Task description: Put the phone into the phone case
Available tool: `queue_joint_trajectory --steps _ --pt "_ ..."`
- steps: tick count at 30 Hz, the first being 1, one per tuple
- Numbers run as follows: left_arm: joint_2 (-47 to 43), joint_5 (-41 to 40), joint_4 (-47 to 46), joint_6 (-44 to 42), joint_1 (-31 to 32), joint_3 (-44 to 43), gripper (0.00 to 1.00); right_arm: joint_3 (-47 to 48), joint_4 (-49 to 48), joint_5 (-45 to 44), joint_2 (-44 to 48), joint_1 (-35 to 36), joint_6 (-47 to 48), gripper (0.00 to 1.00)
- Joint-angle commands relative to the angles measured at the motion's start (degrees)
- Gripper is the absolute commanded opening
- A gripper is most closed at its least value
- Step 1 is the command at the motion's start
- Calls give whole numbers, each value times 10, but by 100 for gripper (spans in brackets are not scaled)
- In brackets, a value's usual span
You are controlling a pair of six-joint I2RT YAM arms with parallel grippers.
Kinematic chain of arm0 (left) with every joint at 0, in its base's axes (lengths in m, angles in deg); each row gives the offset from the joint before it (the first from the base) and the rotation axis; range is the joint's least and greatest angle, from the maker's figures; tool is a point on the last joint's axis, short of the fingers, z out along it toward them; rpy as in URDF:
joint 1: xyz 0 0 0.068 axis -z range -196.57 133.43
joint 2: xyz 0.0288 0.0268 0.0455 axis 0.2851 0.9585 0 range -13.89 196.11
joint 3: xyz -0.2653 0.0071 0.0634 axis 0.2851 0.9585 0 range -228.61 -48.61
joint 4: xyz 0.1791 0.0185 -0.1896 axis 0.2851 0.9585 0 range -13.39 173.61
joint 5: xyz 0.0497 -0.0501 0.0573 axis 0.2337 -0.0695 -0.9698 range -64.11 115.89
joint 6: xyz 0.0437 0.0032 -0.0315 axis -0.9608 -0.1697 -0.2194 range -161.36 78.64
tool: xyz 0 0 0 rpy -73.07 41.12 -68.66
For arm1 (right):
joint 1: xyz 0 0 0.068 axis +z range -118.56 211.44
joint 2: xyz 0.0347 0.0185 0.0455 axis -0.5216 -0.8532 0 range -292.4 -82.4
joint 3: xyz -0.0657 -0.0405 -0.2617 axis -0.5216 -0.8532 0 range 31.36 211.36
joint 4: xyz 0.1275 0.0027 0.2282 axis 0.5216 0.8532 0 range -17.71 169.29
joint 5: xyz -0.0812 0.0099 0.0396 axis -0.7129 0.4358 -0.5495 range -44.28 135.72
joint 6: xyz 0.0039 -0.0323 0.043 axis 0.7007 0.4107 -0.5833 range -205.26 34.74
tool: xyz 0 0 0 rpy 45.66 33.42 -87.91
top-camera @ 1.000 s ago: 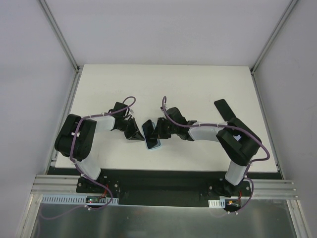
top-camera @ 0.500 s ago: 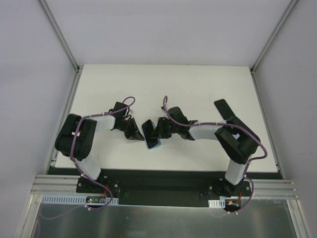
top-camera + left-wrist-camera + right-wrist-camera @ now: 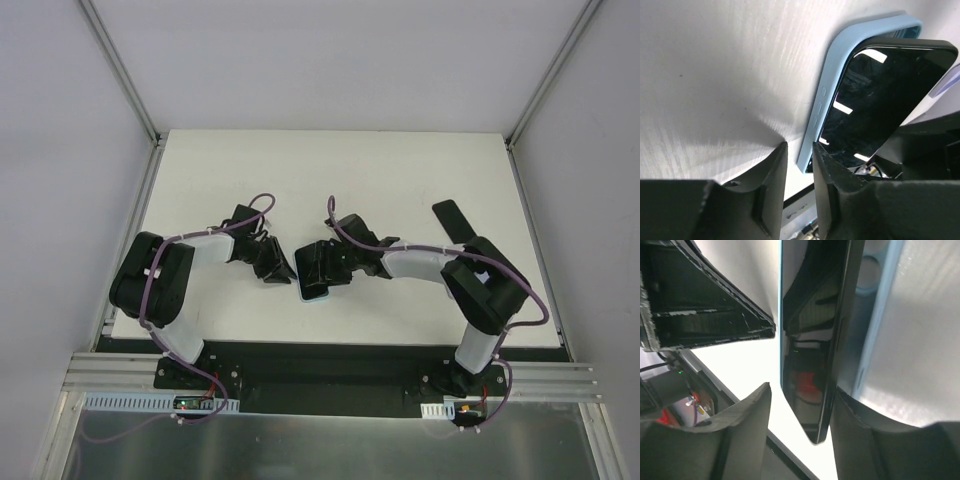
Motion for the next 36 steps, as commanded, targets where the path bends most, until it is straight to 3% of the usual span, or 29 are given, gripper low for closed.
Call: queue_joint_trajectory --steps 1,4,10,20,27,31,36 --pt "-27 -80 37 -10 6 -4 33 44 132 -44 68 -1 34 53" --pt "-40 -98 51 -14 6 -17 42 39 144 -42 99 -8 33 57" --pt "-38 -93 56 -18 7 -45 45 41 176 -66 118 -21 59 57" --pt "-8 -70 57 -51 16 -97 48 42 130 -22 69 -40 95 30" --pt "19 -79 56 -51 34 -92 47 33 110 -4 26 -39 86 25" --pt "40 -79 56 -51 47 -95 44 26 94 0 3 -39 84 15" --pt "45 -88 57 -47 60 -93 40 6 80 -4 -22 -34 82 9"
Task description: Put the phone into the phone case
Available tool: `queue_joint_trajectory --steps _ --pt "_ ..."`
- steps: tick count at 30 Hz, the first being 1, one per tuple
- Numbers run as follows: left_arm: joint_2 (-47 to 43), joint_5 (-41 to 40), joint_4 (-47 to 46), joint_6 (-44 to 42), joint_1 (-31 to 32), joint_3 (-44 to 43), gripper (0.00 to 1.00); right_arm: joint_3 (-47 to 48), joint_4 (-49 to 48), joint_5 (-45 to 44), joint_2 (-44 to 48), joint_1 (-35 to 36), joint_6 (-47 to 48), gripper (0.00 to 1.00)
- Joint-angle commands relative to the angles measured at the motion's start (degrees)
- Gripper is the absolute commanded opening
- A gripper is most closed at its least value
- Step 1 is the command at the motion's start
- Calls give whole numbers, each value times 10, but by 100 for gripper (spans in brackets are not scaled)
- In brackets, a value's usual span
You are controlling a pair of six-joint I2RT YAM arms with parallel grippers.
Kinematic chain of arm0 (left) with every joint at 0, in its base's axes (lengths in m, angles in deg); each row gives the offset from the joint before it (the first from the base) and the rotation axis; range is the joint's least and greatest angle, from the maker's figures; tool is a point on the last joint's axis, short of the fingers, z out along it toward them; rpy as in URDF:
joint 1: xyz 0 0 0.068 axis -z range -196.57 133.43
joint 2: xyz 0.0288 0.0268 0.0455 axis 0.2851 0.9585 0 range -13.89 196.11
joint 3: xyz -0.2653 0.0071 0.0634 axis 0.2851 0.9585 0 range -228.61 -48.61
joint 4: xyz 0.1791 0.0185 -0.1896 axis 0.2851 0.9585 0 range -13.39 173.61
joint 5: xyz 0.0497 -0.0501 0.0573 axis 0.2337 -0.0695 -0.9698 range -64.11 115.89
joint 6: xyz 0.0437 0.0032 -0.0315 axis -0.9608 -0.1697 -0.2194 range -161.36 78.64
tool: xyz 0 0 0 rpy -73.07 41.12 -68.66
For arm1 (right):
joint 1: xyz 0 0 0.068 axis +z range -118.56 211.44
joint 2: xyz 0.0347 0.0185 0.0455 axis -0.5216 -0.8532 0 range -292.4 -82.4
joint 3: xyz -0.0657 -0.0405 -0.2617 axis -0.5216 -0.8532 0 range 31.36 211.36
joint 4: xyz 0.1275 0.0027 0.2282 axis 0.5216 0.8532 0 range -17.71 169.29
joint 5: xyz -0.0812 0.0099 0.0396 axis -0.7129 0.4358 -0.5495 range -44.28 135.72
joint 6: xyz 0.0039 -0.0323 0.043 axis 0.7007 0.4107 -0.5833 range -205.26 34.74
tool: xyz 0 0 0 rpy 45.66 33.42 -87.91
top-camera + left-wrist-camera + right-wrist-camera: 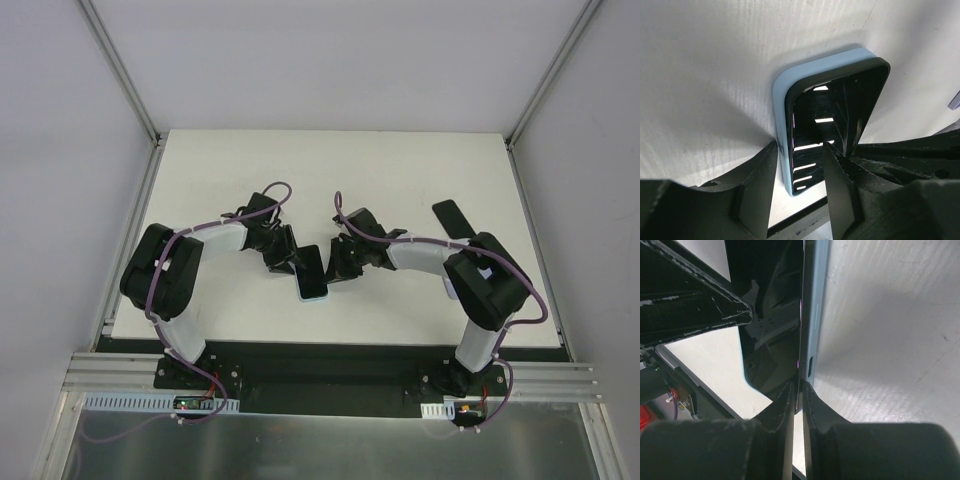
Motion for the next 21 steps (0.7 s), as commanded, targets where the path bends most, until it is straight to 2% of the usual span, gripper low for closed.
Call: queue_joint_trajectory --steps 1,6,8,12,16,18,21 --pt "16 -21 13 -8 13 1 40 -19 -23 -8 -31 10 2 9" --pt "8 -28 20 1 14 7 33 -23 -27 -15 -44 16 -4 9" --pt "10 -27 23 -4 14 6 31 -27 -27 -21 -45 18 -8 12" --pt "17 -28 28 -6 14 7 21 -35 -54 -26 -46 21 -25 21" --pt "18 -27 29 -5 14 9 18 -35 -55 -29 -41 22 -27 41" --pt "17 -26 29 -5 14 9 17 -31 -55 -28 -34 21 -25 46" --pt "17 -22 28 0 14 7 16 -19 -62 -6 -39 22 -29 48"
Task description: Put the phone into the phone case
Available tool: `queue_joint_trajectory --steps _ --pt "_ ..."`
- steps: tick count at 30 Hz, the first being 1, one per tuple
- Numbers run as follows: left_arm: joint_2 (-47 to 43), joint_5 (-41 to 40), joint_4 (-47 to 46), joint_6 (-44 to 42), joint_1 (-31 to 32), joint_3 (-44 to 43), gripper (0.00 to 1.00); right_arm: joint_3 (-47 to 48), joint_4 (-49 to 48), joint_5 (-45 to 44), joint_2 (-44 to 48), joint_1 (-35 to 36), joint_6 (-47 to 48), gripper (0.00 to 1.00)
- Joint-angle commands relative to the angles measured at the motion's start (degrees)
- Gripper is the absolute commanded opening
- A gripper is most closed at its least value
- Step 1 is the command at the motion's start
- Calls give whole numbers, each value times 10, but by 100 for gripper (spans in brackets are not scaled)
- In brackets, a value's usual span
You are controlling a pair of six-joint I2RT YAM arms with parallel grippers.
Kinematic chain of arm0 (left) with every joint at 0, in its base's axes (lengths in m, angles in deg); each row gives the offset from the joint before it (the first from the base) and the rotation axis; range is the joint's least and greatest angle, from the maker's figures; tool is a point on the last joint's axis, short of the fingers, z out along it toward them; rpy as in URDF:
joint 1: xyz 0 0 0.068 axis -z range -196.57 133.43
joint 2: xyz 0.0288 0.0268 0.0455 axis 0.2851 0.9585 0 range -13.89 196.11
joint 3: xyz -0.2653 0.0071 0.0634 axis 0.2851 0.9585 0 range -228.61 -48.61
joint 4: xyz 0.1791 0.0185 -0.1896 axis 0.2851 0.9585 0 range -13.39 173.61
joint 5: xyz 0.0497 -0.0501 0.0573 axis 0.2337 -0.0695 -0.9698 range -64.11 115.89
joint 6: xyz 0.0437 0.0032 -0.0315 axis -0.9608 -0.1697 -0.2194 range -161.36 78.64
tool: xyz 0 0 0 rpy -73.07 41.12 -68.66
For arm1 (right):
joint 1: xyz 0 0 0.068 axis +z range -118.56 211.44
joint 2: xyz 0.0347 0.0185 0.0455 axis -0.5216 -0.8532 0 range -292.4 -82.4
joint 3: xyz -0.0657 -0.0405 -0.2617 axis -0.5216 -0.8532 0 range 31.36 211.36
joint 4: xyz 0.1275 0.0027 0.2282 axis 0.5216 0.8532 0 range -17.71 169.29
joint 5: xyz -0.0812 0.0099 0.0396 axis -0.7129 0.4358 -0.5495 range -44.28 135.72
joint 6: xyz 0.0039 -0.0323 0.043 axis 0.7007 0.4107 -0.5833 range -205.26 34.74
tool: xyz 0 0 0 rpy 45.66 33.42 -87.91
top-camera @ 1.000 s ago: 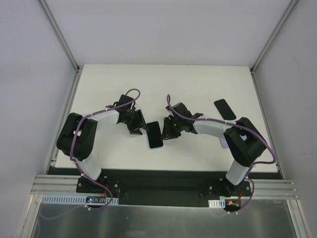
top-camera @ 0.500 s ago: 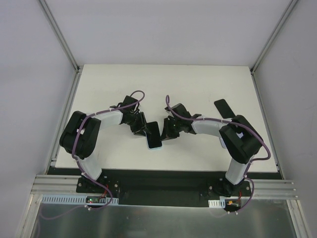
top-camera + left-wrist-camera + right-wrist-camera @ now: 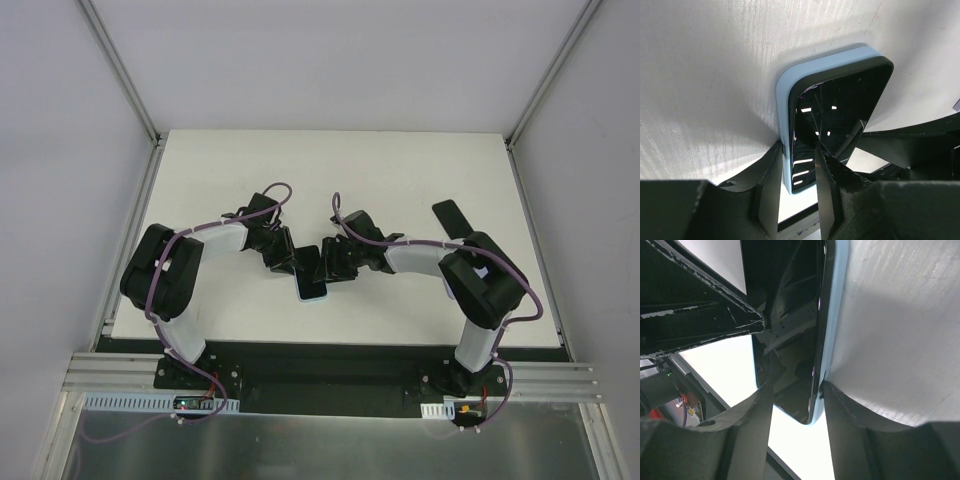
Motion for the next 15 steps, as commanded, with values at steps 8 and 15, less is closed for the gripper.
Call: queue_joint_trajectory --steps 8,15 --pt "10 11 11 3 7 12 13 16 -56 42 -55 1 -27 52" --pt "17 30 1 2 7 15 11 -11 -188 121 -49 -24 -78 53"
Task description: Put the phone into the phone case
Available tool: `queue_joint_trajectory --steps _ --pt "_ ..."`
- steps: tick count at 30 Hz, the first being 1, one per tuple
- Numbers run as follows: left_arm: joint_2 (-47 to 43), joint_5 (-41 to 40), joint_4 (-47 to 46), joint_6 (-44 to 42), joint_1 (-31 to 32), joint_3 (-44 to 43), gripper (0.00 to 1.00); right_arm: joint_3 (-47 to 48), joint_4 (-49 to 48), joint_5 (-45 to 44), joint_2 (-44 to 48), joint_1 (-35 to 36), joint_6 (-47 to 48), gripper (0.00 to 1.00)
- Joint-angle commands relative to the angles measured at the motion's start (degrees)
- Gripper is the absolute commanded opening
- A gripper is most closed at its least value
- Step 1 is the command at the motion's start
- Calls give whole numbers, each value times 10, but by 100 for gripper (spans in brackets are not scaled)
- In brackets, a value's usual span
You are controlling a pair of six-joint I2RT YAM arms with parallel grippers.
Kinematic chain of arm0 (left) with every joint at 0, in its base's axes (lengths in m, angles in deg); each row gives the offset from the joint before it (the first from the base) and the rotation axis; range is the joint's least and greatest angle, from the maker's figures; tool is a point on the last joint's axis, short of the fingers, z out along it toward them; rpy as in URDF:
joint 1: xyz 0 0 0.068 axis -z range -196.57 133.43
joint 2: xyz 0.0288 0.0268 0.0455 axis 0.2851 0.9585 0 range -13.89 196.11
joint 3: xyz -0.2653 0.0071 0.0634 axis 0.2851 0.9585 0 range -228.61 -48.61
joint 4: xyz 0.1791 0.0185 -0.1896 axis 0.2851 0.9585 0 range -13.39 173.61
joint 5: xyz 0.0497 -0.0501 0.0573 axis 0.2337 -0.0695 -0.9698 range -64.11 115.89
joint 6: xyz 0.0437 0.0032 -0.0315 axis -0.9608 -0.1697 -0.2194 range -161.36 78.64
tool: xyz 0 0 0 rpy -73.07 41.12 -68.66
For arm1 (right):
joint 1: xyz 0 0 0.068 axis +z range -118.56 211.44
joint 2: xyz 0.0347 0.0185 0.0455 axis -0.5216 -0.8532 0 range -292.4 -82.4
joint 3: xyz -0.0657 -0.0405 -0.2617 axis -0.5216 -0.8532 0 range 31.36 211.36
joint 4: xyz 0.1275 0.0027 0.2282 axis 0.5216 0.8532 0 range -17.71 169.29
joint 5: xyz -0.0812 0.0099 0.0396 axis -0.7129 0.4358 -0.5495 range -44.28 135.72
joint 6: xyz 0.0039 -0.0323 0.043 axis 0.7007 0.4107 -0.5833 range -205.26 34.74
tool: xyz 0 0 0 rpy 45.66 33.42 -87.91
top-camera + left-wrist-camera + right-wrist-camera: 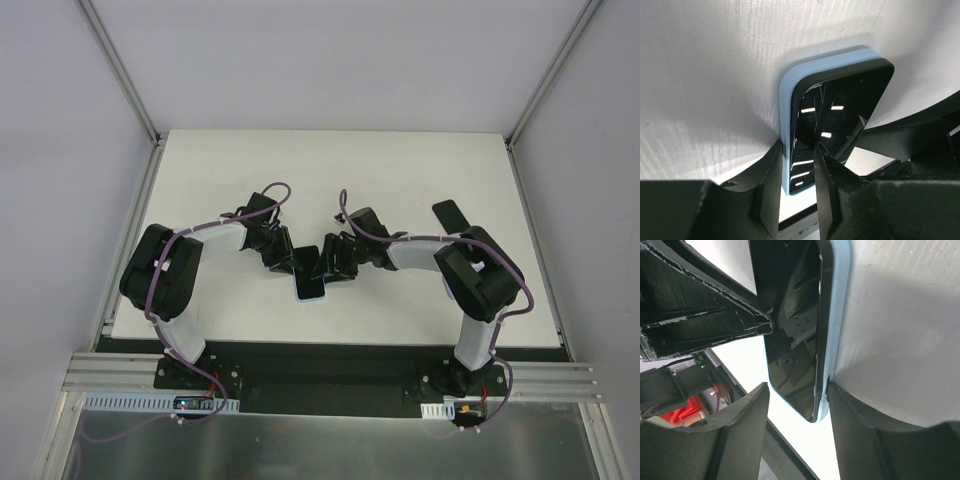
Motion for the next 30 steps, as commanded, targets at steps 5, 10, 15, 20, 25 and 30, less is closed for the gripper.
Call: queue_joint_trajectory --steps 5,10,15,20,25,30 --pt "22 13 -5 4 11 26 11 -51 -148 8 12 -16 -36 53" --pt "26 10 -4 4 11 28 11 -47 -56 -50 49 -24 0 53" --pt "21 6 -4 4 10 26 11 -28 -19 -74 52 -23 19 53" --pt "26 3 -4 6 10 22 11 -13 9 -94 62 -23 42 57" --pt "29 4 -4 5 10 15 11 12 11 -73 32 -23 51 60" --pt "34 24 -4 6 8 7 11 20 -7 -45 7 -22 48 61"
